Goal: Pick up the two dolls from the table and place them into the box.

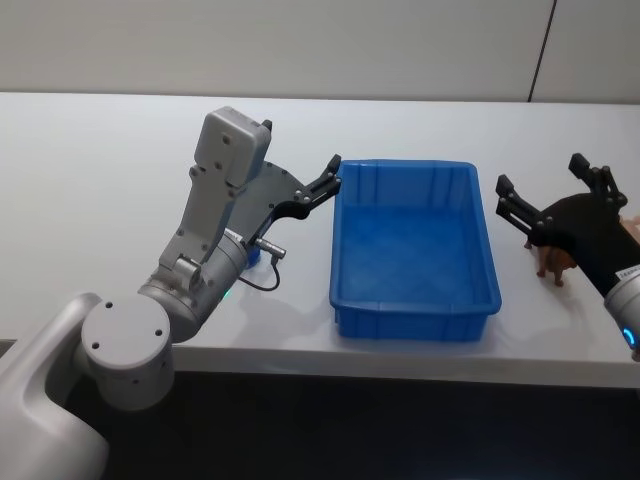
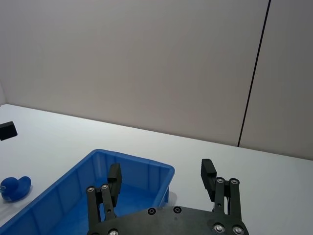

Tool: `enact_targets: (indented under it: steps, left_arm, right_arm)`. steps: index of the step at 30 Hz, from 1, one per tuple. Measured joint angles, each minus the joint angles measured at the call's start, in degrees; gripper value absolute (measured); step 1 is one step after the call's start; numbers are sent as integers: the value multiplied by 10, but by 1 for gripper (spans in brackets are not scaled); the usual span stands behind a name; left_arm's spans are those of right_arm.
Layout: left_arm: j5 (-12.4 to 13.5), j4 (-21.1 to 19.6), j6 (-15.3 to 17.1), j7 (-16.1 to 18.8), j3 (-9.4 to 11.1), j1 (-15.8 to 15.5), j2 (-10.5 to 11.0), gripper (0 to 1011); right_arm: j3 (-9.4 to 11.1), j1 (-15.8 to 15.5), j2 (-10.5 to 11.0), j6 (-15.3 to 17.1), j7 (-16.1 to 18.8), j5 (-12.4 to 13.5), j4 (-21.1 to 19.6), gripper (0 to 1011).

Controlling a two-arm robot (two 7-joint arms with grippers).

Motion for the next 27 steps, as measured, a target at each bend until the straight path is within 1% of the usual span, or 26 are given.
enact_targets:
  steps: [8, 16, 21, 24, 27]
  left_arm:
    - [0, 0, 0, 0, 0, 0, 0, 1001]
    - [0, 0, 0, 0, 0, 0, 0, 1001]
    - [0, 0, 0, 0, 0, 0, 0, 1001]
    - [0, 0, 0, 0, 0, 0, 0, 1001]
    - [0, 0, 0, 0, 0, 0, 0, 1001]
  right_arm:
    - [4, 0, 6, -3, 2, -6, -3, 1000]
    - [20, -1, 25, -3, 4, -12, -7, 1000]
    - [33, -3, 39, 9, 0, -12, -7, 1000]
    - [38, -4, 45, 17, -2, -10, -7, 1001]
    - [46, -6, 53, 33, -7, -5, -3, 1000]
